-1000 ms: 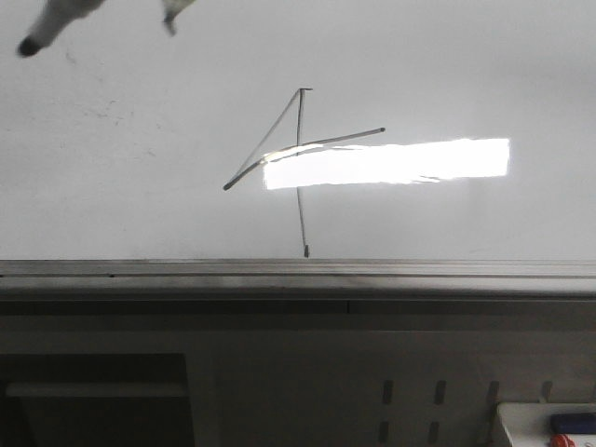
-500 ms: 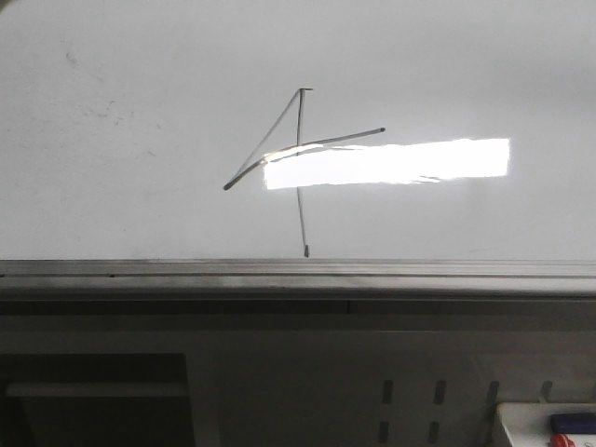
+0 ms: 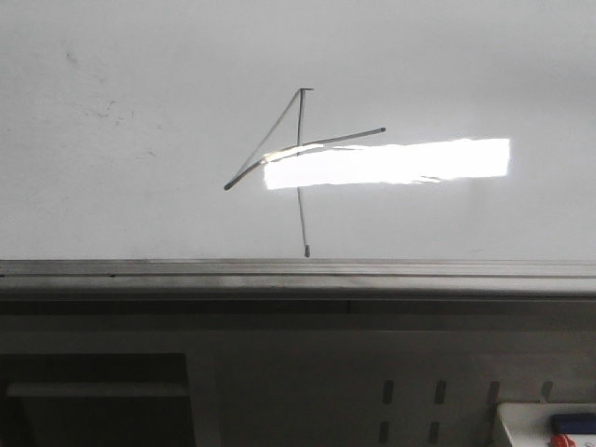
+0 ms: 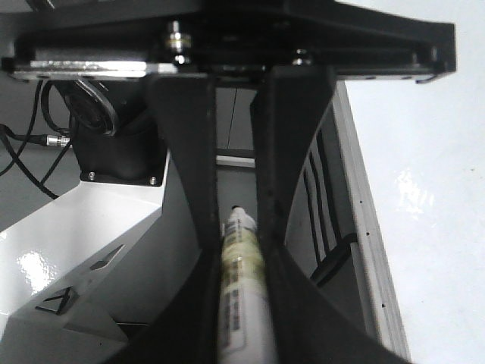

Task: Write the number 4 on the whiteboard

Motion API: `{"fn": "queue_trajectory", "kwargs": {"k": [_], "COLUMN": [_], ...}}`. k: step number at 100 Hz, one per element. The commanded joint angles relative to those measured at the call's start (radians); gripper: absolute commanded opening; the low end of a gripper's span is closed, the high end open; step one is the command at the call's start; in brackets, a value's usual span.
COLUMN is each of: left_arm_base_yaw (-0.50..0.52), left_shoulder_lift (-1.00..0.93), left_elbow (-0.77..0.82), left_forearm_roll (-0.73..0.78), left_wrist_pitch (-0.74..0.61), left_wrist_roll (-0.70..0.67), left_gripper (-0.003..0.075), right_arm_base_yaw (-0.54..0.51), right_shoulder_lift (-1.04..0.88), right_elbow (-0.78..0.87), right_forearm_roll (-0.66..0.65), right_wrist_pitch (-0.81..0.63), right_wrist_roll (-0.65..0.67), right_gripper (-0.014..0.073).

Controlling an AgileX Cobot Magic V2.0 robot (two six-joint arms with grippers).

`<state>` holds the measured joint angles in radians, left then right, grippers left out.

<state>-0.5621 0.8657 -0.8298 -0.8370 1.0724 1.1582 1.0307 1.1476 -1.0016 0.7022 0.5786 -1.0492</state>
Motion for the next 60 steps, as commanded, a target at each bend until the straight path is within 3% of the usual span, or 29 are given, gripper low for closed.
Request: {"fn": "queue_trajectory", "kwargs": {"k": [1, 9, 21, 27, 38, 46, 60], "left_arm_base_yaw": [-0.004, -0.004, -0.004, -0.004, -0.004, -0.004, -0.004], "left_shoulder_lift": [-0.002, -0.002, -0.002, -0.002, -0.002, -0.002, -0.002], "left_elbow": [-0.035, -0.035, -0.035, -0.035, -0.031, -0.015, 0.060], "left_forearm_roll": [-0.062, -0.062, -0.062, -0.062, -0.060, -0.054, -0.070], "left_wrist_pitch": [-0.044, -0.044, -0.044, -0.054, -0.125, -0.255, -0.554], "left_wrist_roll": [-0.017, -0.017, -0.017, -0.018, -0.040, -0.098, -0.201], "left_gripper": [-0.0020, -0.0020, -0.0020, -0.0020, -0.0020, -0.0020, -0.0020], "right_arm_base_yaw": [0.003, 0.003, 0.003, -0.006, -0.042, -0.081, -0.163], "right_shoulder_lift": [-0.017, -0.024, -0.053, -0.084, -0.146, -0.195, -0.280], "right_elbow": [-0.036, -0.036, -0.036, -0.036, -0.036, -0.032, 0.005], "right_forearm_roll": [0.052, 0.052, 0.052, 0.052, 0.052, 0.052, 0.052], "right_wrist_pitch": [-0.084, -0.118, -0.222, -0.276, -0.321, -0.321, -0.304], "right_wrist_roll": [-0.011, -0.011, -0.011, -0.011, -0.011, 0.016, 0.102], "right_gripper": [-0.0019, 0.0132, 0.0449, 0.0529, 0.0505, 0.0447, 0.0244]}}
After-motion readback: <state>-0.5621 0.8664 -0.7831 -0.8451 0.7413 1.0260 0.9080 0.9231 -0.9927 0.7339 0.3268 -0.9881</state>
